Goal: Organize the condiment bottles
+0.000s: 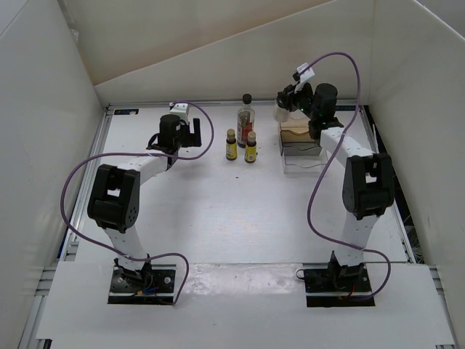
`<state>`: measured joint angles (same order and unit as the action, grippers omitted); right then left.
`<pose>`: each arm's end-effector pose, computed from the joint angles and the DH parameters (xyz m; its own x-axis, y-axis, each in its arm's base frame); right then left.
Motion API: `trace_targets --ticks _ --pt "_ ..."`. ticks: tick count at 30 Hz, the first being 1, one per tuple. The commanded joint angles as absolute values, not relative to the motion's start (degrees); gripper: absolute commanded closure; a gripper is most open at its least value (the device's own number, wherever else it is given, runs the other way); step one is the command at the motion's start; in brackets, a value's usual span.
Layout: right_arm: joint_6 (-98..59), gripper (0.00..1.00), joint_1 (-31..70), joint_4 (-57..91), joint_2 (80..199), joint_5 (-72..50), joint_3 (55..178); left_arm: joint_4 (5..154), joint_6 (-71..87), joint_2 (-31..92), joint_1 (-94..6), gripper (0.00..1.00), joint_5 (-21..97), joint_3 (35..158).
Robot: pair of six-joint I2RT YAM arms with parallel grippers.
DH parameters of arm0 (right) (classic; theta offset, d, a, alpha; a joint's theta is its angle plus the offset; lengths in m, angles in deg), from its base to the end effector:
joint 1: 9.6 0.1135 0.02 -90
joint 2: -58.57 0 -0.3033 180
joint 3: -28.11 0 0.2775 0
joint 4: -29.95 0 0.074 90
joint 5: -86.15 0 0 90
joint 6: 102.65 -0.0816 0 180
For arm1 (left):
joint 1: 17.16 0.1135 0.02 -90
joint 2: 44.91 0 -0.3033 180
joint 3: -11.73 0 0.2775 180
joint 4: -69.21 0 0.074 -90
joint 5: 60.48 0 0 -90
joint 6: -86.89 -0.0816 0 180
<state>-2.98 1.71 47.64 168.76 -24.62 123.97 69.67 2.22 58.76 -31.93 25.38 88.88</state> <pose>0.5274 0.1350 0.3383 0.1458 -0.1310 -0.9806 -0.5133 0.8373 -0.1882 0.4641 -0.1163 0.2138 -0.4546 0.0240 -0.8904 0.1505 0.9873 -0.0502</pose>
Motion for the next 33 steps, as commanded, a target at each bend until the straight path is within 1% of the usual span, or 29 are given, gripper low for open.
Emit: trace_targets --ticks 1,13,33 --pt "-1.6 1.0 -1.1 51.8 168.1 -23.1 127.5 69.3 2.4 58.3 -32.3 0.0 26.0 90.7" --pt "-2.4 1.0 -4.6 51.2 174.4 -23.3 132.1 70.6 1.6 61.4 -32.3 0.0 26.1 94.5" --pt "-5.0 1.0 -7.4 58.7 173.1 -22.1 121.8 71.0 1.7 64.2 -32.6 0.0 26.4 96.9"
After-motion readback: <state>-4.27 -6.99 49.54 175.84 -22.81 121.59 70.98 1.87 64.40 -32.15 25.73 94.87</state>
